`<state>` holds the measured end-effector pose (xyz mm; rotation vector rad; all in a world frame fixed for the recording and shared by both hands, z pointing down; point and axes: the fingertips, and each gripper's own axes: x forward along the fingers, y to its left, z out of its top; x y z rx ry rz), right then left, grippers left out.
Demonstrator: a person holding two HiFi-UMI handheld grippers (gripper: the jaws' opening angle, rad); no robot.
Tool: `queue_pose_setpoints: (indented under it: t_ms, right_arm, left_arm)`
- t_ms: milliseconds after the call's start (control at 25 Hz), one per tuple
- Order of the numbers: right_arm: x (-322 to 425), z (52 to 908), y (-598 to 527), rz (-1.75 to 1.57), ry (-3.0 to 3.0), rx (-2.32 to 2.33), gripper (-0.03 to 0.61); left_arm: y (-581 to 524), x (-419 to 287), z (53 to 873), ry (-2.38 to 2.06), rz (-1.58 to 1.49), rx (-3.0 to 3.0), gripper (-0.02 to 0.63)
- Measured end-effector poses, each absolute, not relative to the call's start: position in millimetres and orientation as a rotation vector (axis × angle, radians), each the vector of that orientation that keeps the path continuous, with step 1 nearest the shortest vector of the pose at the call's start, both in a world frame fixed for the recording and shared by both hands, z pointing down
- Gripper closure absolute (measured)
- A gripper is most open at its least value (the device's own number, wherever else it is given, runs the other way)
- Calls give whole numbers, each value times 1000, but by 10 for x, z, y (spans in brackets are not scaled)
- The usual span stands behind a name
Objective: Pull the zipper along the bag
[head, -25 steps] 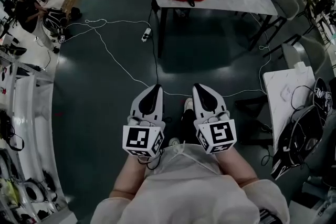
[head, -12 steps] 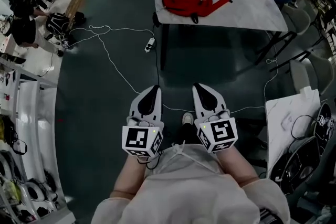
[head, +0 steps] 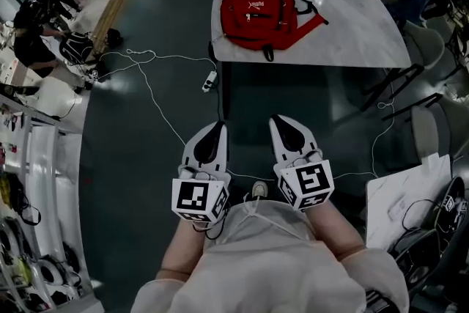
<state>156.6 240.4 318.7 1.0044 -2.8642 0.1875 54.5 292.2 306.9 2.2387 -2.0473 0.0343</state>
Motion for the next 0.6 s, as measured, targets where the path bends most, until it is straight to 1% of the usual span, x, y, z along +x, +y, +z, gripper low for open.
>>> queue_pose_setpoints:
  t_ms: [320,600]
  right_arm:
    - [1714,3288,1917,184,-2805,1075,551]
    - [1520,3466,1356,215,-2767,1115,551]
  left_arm:
    - [2408,495,3133,-2007,54,2252,594]
    - [1779,242,3252,-1983,71,2278,594]
